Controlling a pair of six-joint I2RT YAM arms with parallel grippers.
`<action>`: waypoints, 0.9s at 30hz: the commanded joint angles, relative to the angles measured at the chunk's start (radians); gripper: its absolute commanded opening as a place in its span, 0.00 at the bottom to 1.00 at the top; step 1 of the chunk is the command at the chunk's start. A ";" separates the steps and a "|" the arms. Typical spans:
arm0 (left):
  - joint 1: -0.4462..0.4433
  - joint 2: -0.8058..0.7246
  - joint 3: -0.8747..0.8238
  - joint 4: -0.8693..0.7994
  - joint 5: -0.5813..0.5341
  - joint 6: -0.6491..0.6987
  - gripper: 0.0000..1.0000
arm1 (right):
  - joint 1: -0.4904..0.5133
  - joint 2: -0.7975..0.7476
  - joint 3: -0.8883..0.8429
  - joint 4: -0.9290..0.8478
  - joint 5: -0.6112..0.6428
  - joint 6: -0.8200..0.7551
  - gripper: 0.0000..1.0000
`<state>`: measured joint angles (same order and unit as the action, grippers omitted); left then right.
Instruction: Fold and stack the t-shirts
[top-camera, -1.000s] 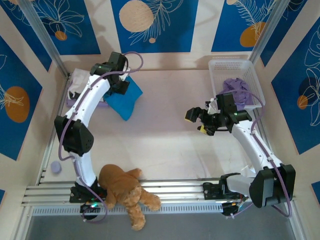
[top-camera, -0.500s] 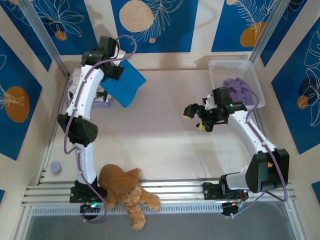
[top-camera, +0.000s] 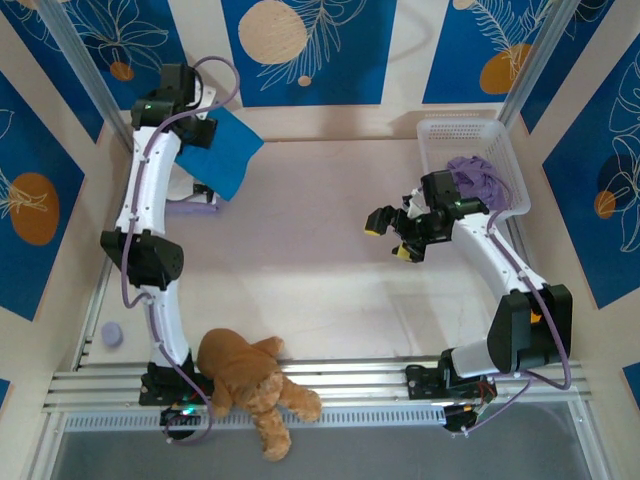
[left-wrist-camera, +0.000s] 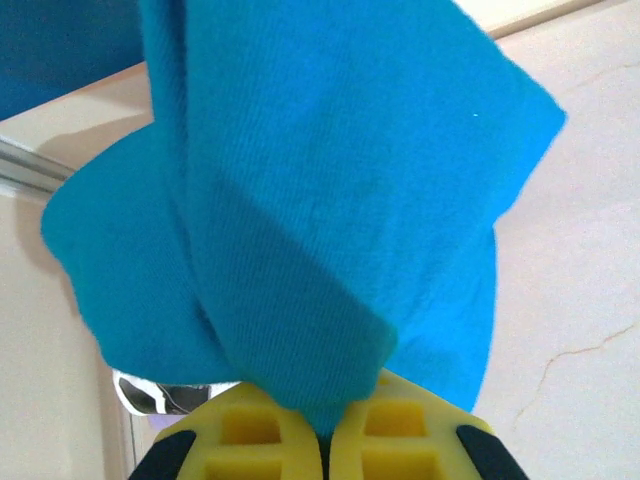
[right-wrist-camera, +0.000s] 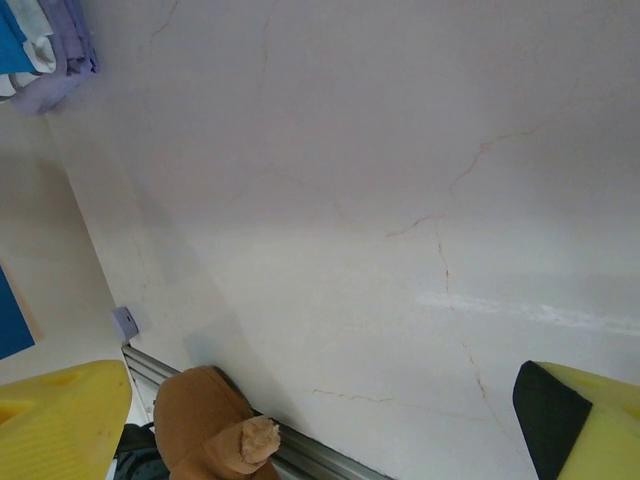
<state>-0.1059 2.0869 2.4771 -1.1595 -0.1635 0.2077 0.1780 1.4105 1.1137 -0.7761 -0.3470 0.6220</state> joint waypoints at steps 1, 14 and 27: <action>0.021 -0.010 0.038 0.037 0.043 -0.017 0.00 | 0.015 0.010 0.038 -0.024 0.000 0.001 0.99; 0.091 0.035 0.039 0.029 0.067 -0.001 0.00 | 0.041 0.029 0.058 -0.037 0.017 0.008 0.99; 0.160 0.083 0.036 0.045 0.092 0.003 0.00 | 0.061 0.055 0.111 -0.060 0.030 0.010 0.99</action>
<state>0.0311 2.1529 2.4790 -1.1576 -0.0971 0.2089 0.2306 1.4555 1.1961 -0.8028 -0.3141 0.6231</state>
